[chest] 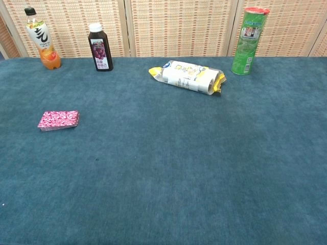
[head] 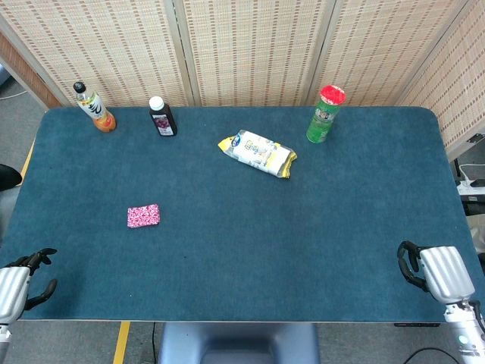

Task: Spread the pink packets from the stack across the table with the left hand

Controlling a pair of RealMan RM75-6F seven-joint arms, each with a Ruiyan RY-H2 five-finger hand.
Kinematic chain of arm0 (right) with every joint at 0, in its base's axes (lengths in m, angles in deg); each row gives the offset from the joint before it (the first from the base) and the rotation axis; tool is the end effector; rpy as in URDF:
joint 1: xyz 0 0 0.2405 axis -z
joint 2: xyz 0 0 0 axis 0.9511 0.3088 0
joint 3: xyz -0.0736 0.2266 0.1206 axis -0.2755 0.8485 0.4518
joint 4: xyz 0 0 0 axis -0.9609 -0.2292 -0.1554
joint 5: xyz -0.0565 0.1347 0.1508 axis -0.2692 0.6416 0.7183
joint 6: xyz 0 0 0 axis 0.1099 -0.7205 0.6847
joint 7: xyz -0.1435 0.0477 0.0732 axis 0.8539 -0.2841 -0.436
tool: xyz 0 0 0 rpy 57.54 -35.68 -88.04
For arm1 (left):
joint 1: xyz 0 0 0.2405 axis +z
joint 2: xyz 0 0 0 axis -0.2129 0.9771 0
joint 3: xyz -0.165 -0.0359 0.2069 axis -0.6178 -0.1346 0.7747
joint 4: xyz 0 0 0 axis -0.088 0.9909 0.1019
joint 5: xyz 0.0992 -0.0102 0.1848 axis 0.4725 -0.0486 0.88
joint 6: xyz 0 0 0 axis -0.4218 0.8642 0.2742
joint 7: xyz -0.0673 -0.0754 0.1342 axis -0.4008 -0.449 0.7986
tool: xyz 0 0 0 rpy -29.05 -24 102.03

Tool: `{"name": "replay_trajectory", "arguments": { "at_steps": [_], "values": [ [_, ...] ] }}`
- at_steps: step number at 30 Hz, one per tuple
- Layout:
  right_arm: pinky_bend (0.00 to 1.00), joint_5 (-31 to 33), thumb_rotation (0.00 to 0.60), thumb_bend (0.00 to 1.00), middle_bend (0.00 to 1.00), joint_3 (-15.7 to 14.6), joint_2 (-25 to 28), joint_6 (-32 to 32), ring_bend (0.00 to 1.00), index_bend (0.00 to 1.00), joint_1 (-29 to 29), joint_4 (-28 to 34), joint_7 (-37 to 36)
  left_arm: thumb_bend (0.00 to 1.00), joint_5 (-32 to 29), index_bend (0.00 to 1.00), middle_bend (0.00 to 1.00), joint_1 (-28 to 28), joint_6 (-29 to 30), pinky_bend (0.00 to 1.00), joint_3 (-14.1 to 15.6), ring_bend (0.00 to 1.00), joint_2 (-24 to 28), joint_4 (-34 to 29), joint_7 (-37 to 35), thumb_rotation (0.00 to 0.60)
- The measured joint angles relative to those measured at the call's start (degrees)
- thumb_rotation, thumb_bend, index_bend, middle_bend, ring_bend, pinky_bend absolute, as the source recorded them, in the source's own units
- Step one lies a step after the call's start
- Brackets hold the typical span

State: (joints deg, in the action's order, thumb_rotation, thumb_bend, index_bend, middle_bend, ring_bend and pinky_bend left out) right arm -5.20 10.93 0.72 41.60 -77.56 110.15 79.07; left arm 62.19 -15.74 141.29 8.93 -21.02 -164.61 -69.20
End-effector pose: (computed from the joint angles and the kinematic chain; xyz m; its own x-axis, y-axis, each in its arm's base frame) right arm -0.3122 -0.2019 0.1631 0.4308 -0.0294 0.9020 -0.8964 -0.1292 0.4239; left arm -0.3188 0.1873 0.1671 0.4517 0.0848 0.8882 0.8903 0.0216 -0.4548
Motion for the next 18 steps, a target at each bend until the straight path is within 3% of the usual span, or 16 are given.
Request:
{"name": "replay_trajectory", "arguments": {
  "at_steps": [10, 15, 18],
  "values": [
    [1.00, -2.4, 0.600, 0.23, 0.76, 0.0, 0.5, 4.3, 0.82, 0.84, 1.1, -1.0, -3.4, 0.34, -0.2, 0.27, 0.42, -0.4, -1.0, 0.58, 0.2, 0.46, -1.3, 0.6, 1.4, 0.600],
    [1.00, -2.3, 0.600, 0.23, 0.76, 0.5, 0.1, 6.0, 0.82, 0.84, 1.7, -1.6, -2.9, 0.34, 0.0, 0.27, 0.54, -0.8, -1.1, 0.63, -0.1, 0.61, -1.9, 0.8, 1.3, 0.600],
    [1.00, -1.4, 0.600, 0.32, 0.76, 1.2, 0.2, 7.1, 0.85, 0.90, 2.3, -1.2, -1.2, 0.34, -0.8, 0.27, 0.64, -1.6, -2.1, 0.69, -0.7, 0.72, -2.3, 0.3, 1.6, 0.600]
  ]
}}
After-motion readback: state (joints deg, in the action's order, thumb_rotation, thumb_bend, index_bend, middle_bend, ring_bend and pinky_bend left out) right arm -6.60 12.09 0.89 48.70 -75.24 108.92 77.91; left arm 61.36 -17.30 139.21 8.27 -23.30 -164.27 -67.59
